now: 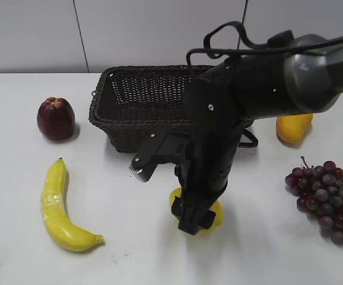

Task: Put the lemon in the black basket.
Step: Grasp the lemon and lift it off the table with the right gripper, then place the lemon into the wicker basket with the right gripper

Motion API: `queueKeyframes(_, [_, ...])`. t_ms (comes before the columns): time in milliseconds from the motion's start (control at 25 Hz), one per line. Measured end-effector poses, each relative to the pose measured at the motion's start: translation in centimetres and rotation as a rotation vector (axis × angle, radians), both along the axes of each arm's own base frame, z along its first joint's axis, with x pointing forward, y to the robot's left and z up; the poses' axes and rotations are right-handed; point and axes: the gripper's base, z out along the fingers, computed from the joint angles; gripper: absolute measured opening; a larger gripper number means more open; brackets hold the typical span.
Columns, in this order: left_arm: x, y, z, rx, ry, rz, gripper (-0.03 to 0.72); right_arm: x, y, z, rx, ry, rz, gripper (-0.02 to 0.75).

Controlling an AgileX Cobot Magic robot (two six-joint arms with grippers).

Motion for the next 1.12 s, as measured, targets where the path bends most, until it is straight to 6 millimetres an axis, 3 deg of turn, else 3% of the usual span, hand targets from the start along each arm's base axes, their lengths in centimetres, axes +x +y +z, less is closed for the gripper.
queueKeyframes(160, [0.0,0.0,0.0,0.000,0.000,0.000,0.266,-0.2,0.2,3.4,0.076,-0.022,-0.024,0.556])
queueKeyframes(360, [0.0,0.0,0.0,0.000,0.000,0.000,0.266,0.3,0.8,10.1,0.213,-0.152,-0.020,0.555])
queueKeyframes(480, [0.0,0.0,0.0,0.000,0.000,0.000,0.263,1.8,1.4,14.0,0.311,-0.251,-0.071,0.555])
queueKeyframes(600, [0.0,0.0,0.0,0.000,0.000,0.000,0.263,4.6,1.4,16.9,0.408,-0.325,-0.182,0.555])
queueKeyframes(720, [0.0,0.0,0.0,0.000,0.000,0.000,0.263,8.2,0.7,17.4,0.444,-0.353,-0.303,0.555])
queueKeyframes(920, [0.0,0.0,0.0,0.000,0.000,0.000,0.263,13.4,-0.1,14.2,0.434,-0.329,-0.471,0.555])
queueKeyframes(1120, [0.0,0.0,0.0,0.000,0.000,0.000,0.257,16.0,0.6,10.8,0.460,-0.349,-0.521,0.554])
